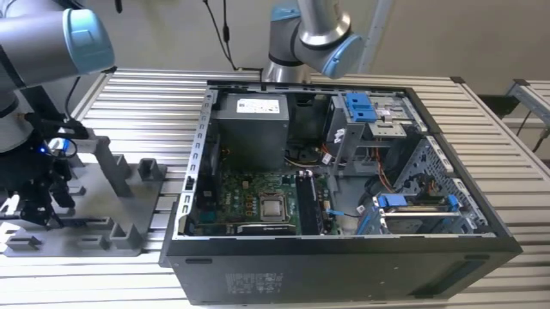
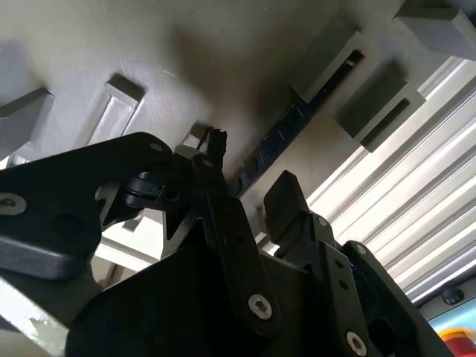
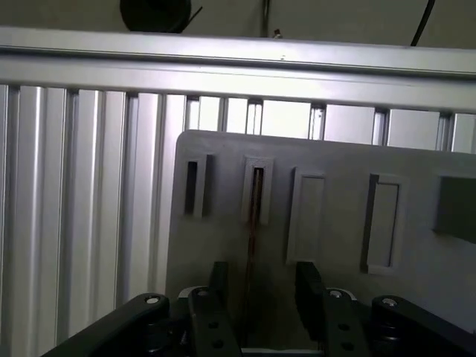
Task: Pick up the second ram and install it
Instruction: 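Pick up the second ram and move it above second insertion slot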
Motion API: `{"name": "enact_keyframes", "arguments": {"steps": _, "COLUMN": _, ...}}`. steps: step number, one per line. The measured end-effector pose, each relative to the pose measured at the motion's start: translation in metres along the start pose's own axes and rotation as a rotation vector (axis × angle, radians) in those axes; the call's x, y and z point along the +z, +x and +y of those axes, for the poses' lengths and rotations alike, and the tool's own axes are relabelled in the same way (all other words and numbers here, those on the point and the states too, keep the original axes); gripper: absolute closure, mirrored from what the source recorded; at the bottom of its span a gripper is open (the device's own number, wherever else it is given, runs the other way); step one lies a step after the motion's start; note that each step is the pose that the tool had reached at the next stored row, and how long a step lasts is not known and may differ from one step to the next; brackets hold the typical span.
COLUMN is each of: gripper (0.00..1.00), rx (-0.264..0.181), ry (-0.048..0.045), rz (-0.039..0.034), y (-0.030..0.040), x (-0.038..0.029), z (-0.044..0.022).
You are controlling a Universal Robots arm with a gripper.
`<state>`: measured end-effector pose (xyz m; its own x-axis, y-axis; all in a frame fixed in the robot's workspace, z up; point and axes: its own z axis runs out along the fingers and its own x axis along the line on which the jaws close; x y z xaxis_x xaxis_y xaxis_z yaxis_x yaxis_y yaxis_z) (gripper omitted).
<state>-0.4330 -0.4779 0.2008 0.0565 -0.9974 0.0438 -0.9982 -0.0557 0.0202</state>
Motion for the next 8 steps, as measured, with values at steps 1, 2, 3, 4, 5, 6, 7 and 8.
{"name": "enact_keyframes", "arguments": {"steps": 1, "gripper": 0.50, "rx": 0.000, "ry": -0.0001, "rz": 0.0000, "y": 0.0000, "x": 0.0012, "z": 0.0000}}
{"name": "enact_keyframes", "arguments": {"steps": 2, "gripper": 0.50, "rx": 0.000, "ry": -0.0001, "rz": 0.0001, "y": -0.0001, "x": 0.0022, "z": 0.0000}}
{"name": "enact_keyframes", "arguments": {"steps": 3, "gripper": 0.50, "rx": 0.000, "ry": -0.0002, "rz": 0.0002, "y": -0.0001, "x": 0.0031, "z": 0.0000}}
{"name": "enact_keyframes", "arguments": {"steps": 4, "gripper": 0.50, "rx": 0.000, "ry": -0.0004, "rz": 0.0003, "y": -0.0001, "x": 0.0039, "z": 0.0000}}
{"name": "enact_keyframes", "arguments": {"steps": 5, "gripper": 0.50, "rx": 0.000, "ry": -0.0004, "rz": 0.0003, "y": -0.0002, "x": 0.0049, "z": 0.0000}}
{"name": "enact_keyframes", "arguments": {"steps": 6, "gripper": 0.50, "rx": 0.000, "ry": -0.0003, "rz": 0.0003, "y": -0.0002, "x": 0.0059, "z": -0.0001}}
{"name": "enact_keyframes", "arguments": {"steps": 7, "gripper": 0.50, "rx": 0.000, "ry": 0.0000, "rz": 0.0002, "y": -0.0002, "x": 0.0068, "z": -0.0001}}
{"name": "enact_keyframes", "arguments": {"steps": 8, "gripper": 0.50, "rx": 0.000, "ry": -0.0001, "rz": 0.0002, "y": -0.0002, "x": 0.0074, "z": 0.0000}}
